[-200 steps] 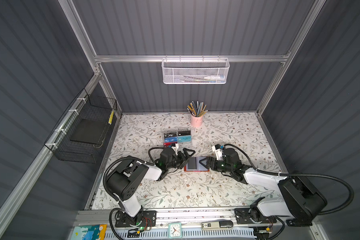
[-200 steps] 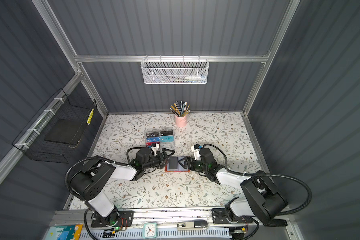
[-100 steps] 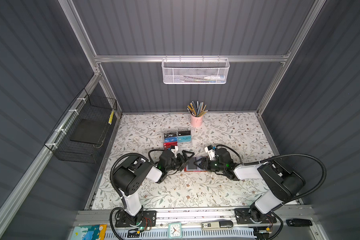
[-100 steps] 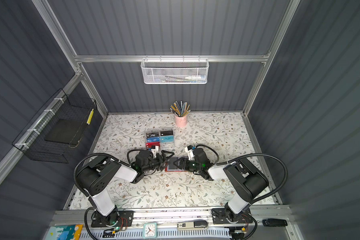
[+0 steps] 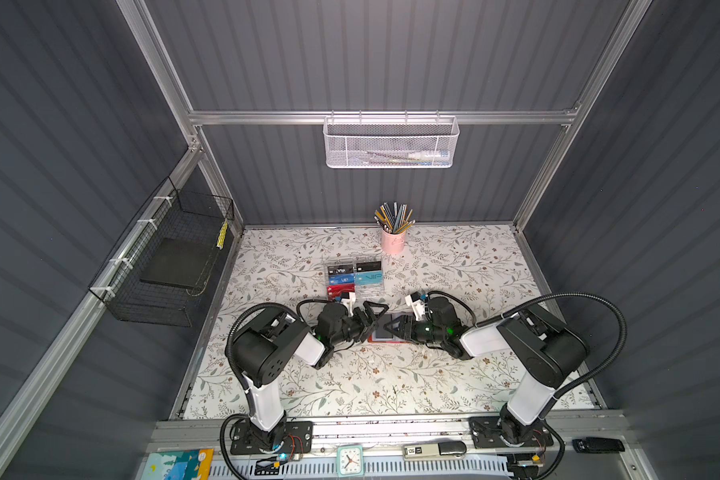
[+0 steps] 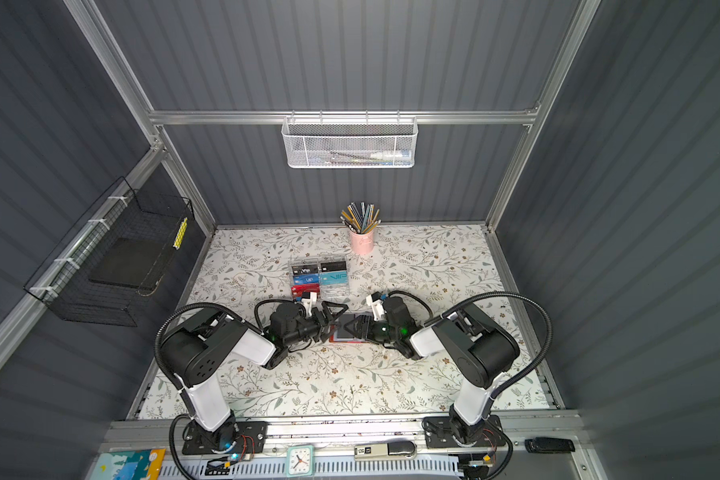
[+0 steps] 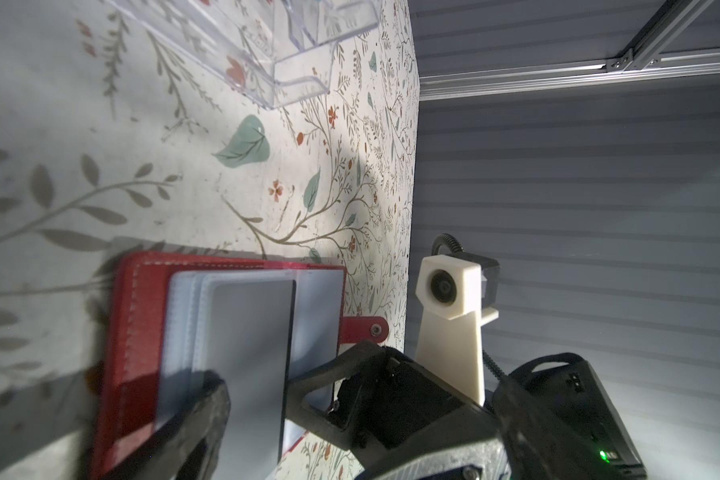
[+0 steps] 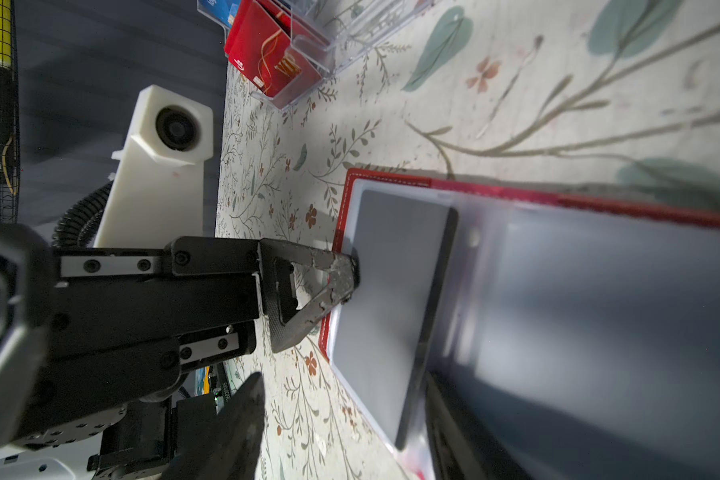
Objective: Take the credit cards out of the card holder
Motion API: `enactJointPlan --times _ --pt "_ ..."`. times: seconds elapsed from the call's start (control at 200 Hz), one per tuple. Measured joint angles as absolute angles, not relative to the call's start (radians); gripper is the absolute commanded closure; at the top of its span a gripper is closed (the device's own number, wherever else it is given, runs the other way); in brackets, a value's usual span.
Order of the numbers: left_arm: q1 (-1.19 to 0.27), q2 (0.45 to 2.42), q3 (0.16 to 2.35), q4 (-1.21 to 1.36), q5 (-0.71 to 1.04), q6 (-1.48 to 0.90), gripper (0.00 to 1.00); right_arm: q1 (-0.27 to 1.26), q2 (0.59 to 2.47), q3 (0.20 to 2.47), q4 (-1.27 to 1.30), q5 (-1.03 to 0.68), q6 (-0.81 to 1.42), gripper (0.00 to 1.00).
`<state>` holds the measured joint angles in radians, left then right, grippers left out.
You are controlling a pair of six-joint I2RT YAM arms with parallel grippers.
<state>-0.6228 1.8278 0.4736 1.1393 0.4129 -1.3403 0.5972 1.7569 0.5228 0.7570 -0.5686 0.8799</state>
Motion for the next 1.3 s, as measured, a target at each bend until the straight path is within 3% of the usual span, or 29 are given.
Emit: enactJointPlan --times 0.405,0.79,1.301 --pt "-0.610 1.831 0.446 1.182 0.421 -1.340 0.00 0.598 1.803 0.523 0.860 -0.582 0.928 0.41" --pt "-0.589 1.723 0.442 0.987 0.439 -1.286 0.00 0.598 1.817 0.525 0.883 -0.578 0.942 0.41" --pt "-0.587 1.741 0.446 1.010 0.450 -1.275 0.00 0.597 1.838 0.525 0.903 -0.578 0.943 0.43"
